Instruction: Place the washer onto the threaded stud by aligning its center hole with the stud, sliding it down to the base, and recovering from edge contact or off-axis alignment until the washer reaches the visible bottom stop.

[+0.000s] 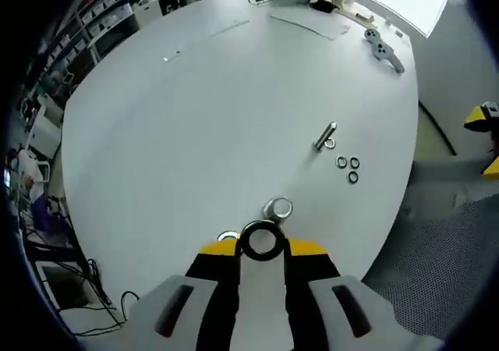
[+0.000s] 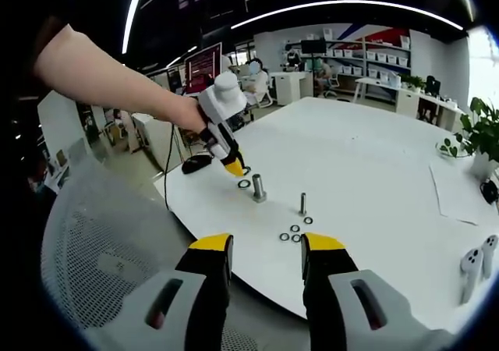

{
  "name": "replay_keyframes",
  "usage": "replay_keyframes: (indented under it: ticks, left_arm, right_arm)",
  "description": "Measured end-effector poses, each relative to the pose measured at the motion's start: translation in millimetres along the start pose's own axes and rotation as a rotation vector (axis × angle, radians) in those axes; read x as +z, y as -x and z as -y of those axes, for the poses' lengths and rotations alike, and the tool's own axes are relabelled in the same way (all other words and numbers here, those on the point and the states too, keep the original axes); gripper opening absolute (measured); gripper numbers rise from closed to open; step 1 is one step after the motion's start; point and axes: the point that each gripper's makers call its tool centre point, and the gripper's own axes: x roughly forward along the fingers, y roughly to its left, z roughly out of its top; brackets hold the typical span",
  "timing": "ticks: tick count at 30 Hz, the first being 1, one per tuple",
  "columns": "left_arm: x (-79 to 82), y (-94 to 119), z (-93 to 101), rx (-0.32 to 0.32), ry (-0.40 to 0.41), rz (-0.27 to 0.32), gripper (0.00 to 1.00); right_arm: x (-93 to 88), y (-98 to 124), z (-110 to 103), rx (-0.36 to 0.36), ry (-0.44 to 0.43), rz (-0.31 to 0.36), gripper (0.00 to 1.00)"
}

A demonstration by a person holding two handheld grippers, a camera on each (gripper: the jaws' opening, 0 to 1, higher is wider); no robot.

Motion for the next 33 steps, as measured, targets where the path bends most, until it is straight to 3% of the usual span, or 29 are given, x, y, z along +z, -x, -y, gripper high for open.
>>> replay_keyframes:
  ticks: [17, 33]
  left_arm:
    - [15.9, -16, 13.4, -0.01, -0.071, -0.013, 0.19]
    - [11.3, -46, 13.4, 0.004, -0.132, -0.069, 0.19]
  right_arm:
    - [2.9, 2, 2, -0.008, -0.006, 0.019, 0.37]
    - [0.2, 1, 3, -0.013, -0.007, 0.003, 0.37]
